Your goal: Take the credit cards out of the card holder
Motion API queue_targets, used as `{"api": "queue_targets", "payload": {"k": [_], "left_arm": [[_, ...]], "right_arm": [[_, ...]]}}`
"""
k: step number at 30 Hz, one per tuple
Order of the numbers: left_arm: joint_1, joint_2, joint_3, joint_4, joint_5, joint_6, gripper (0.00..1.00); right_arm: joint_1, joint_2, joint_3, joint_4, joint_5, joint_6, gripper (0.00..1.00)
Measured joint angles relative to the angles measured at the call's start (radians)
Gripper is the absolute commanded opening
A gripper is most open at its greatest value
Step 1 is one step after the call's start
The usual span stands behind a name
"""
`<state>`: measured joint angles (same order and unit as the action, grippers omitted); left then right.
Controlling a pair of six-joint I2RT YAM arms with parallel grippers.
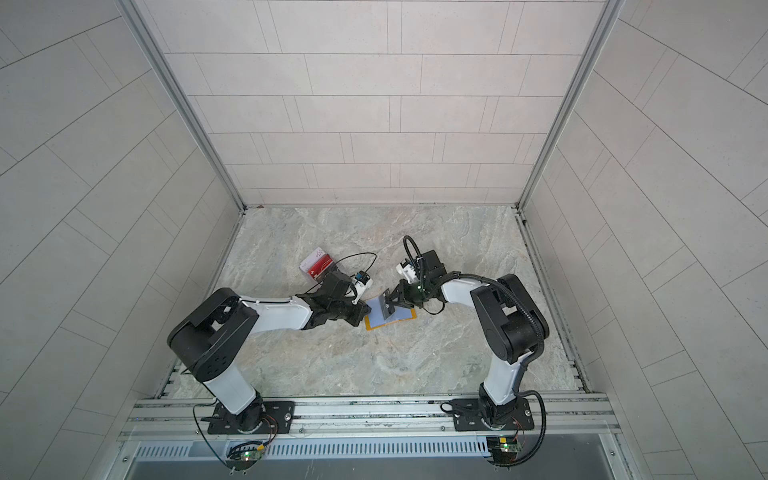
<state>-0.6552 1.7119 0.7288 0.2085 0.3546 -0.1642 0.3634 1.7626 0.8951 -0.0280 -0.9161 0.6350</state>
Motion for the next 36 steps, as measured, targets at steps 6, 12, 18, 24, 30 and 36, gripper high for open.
{"api": "queue_targets", "payload": {"k": [6,12,18,24,30,36], "left_arm": [[0.0,0.0,0.0,0.0,0.0,0.0,0.0],[0.0,0.0,0.0,0.001,-0.005,0.0,0.0],[0.0,-0.001,0.0,0.0,-0.014,0.001,0.06],[0.0,-0.003,0.002,-0.003,-0.021,0.003,0.13],[-0.005,-0.026,0.002,-0.039,-0.048,0.004,0.31],[-0.004,-0.085,0.002,-0.082,-0.072,0.008,0.4]], "right_arm": [[-0.011,-0.009,0.002,-0.037,0.009,-0.024,0.07],[-0.019,-0.023,0.007,-0.098,0.038,-0.061,0.04],[-0.019,-0.064,0.031,-0.177,0.084,-0.112,0.02],[-0.019,-0.1,0.045,-0.242,0.124,-0.151,0.02],[-0.021,-0.134,0.049,-0.296,0.156,-0.19,0.02],[-0.023,-0.171,0.059,-0.332,0.165,-0.225,0.01]]}}
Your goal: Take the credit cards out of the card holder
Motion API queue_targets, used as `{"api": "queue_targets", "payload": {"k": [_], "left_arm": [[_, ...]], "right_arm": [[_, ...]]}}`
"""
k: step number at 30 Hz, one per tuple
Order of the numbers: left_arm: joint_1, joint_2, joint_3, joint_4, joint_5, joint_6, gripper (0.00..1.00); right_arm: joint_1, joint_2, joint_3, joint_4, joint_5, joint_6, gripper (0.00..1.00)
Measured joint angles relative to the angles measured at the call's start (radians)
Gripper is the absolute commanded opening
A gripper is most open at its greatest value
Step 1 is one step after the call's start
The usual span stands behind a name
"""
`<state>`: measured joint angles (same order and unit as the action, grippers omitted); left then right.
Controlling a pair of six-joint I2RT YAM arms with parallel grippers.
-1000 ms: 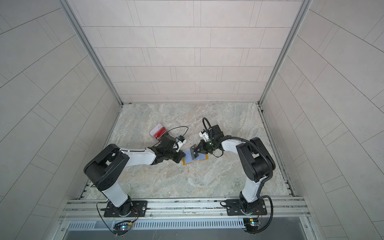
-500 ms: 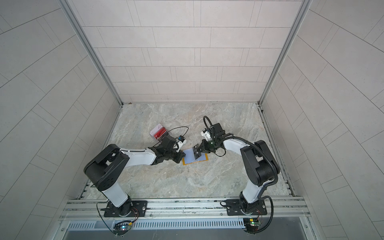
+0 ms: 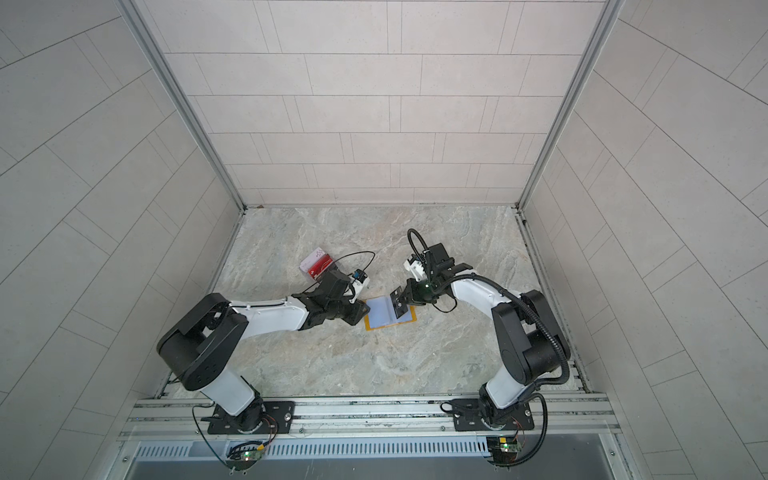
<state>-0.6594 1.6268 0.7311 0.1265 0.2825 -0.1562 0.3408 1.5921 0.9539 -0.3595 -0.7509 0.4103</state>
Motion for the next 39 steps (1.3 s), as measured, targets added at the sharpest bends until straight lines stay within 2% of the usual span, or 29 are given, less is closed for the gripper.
{"api": "queue_targets", "payload": {"k": [8,16,21,28,33,39], "left_arm": [[0.0,-0.108,0.048,-0.09,0.042,0.034,0.5],[0.028,-0.213,0.069,-0.138,0.198,0.044,0.56],[0.087,-0.247,0.069,-0.13,0.377,0.029,0.56],[0.13,-0.295,0.069,-0.108,0.557,0.004,0.53],[0.134,-0.3,0.069,-0.108,0.658,-0.003,0.49],[0.136,-0.317,0.069,-0.111,0.71,0.0,0.46]], "right_arm": [[0.002,-0.018,0.022,-0.014,-0.042,-0.056,0.0],[0.055,-0.102,0.088,-0.076,-0.082,-0.175,0.0],[0.079,-0.135,0.096,-0.097,-0.117,-0.233,0.0],[0.129,-0.135,0.1,-0.141,-0.15,-0.303,0.0],[0.158,-0.136,0.116,-0.169,-0.188,-0.353,0.0],[0.166,-0.136,0.135,-0.198,-0.23,-0.403,0.0]]}}
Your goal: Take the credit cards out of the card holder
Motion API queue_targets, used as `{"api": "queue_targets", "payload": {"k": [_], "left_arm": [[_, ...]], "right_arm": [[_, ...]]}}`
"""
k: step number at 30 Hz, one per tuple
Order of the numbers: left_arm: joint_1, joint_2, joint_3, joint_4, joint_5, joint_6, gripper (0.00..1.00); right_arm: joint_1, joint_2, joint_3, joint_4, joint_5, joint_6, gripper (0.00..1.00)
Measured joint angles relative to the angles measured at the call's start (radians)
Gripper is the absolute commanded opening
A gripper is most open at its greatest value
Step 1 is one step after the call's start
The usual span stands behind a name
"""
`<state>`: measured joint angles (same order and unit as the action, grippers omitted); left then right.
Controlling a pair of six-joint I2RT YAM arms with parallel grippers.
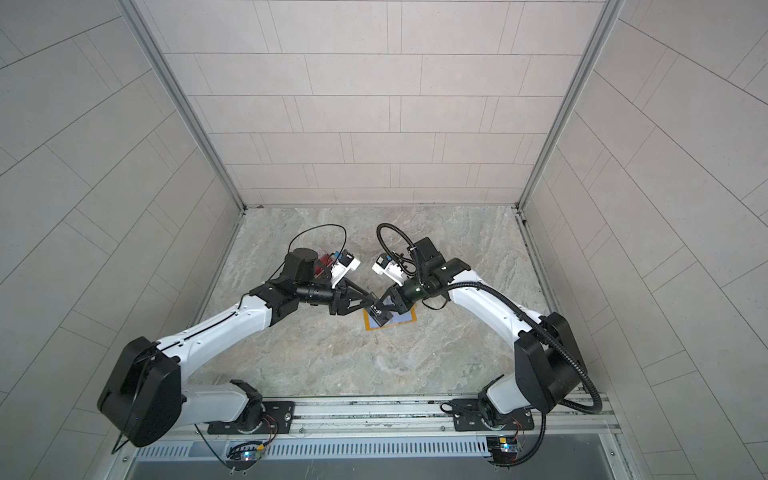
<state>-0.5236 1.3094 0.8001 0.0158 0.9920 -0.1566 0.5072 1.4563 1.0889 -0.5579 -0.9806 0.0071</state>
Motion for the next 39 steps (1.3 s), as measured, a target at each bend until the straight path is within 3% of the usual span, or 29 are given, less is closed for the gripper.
{"api": "queue_targets", "payload": {"k": [4,13,22,28,33,39], "left_arm": [[0.0,-0.008,0.0,-0.031,0.01,0.022,0.43],[0.001,-0.008,0.0,-0.082,0.05,0.067,0.15],[0.002,-0.008,0.006,-0.105,0.085,0.093,0.03],[0.001,-0.014,0.008,-0.102,0.077,0.094,0.0],[0.002,-0.035,0.002,-0.089,0.036,0.058,0.0],[0.056,-0.082,-0.041,0.018,-0.037,-0.044,0.0]], "right_arm": [[0.003,-0.001,0.0,-0.015,-0.032,-0.025,0.0],[0.004,-0.011,0.0,-0.042,-0.071,-0.06,0.0],[0.005,-0.011,0.0,-0.056,-0.069,-0.075,0.01],[0.002,-0.039,-0.009,-0.026,-0.021,-0.039,0.25],[-0.031,-0.094,-0.055,0.066,0.013,0.033,0.56],[-0.055,-0.172,-0.169,0.229,0.061,0.167,0.7]]}}
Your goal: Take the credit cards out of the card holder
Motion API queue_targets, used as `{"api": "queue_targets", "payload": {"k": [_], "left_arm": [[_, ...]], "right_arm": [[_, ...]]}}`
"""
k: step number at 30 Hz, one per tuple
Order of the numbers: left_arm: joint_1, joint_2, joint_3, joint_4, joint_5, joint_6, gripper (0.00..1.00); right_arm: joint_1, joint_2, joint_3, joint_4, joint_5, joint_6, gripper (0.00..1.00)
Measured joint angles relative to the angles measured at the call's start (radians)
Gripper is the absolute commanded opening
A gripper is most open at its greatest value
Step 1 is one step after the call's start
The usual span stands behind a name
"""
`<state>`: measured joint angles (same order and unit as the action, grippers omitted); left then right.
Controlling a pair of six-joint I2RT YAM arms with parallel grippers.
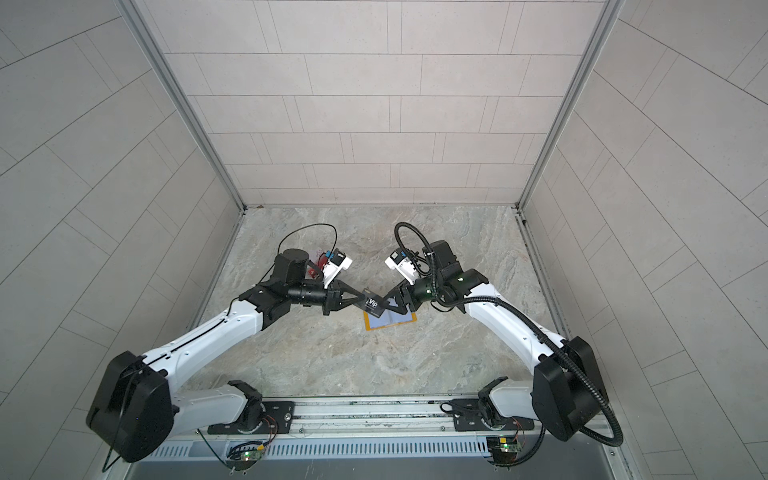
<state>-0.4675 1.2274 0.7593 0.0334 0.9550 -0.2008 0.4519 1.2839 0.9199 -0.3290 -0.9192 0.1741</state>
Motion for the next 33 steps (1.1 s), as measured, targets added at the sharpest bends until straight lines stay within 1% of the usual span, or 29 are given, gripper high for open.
{"api": "queue_targets", "payload": {"k": [3,6,11,14,16,19,22,27,33], "left_arm": [[0.009,-0.023,-0.04,0.106,-0.039,-0.072,0.0],[0.009,-0.04,-0.078,0.208,-0.071,-0.14,0.0],[0.009,-0.05,-0.126,0.376,-0.119,-0.254,0.0],[0.011,-0.055,-0.157,0.471,-0.149,-0.32,0.0],[0.014,-0.055,-0.172,0.529,-0.164,-0.359,0.0],[0.019,-0.055,-0.191,0.612,-0.177,-0.418,0.0],[0.028,-0.055,-0.199,0.685,-0.187,-0.474,0.0],[0.035,-0.053,-0.205,0.789,-0.201,-0.544,0.0],[0.035,-0.035,-0.211,0.872,-0.205,-0.603,0.0]], "right_arm": [[-0.001,-0.023,-0.071,0.14,0.023,0.105,0.75],[-0.001,-0.034,-0.166,0.345,0.04,0.241,0.76],[0.0,-0.035,-0.244,0.583,0.1,0.412,0.73],[0.0,-0.037,-0.261,0.702,0.118,0.48,0.66],[0.0,-0.041,-0.267,0.765,0.122,0.517,0.64],[0.002,-0.044,-0.269,0.844,0.122,0.564,0.63],[0.002,-0.044,-0.269,0.902,0.119,0.601,0.6],[0.006,-0.039,-0.269,0.978,0.111,0.652,0.53],[0.008,-0.034,-0.267,1.035,0.106,0.693,0.46]]}}
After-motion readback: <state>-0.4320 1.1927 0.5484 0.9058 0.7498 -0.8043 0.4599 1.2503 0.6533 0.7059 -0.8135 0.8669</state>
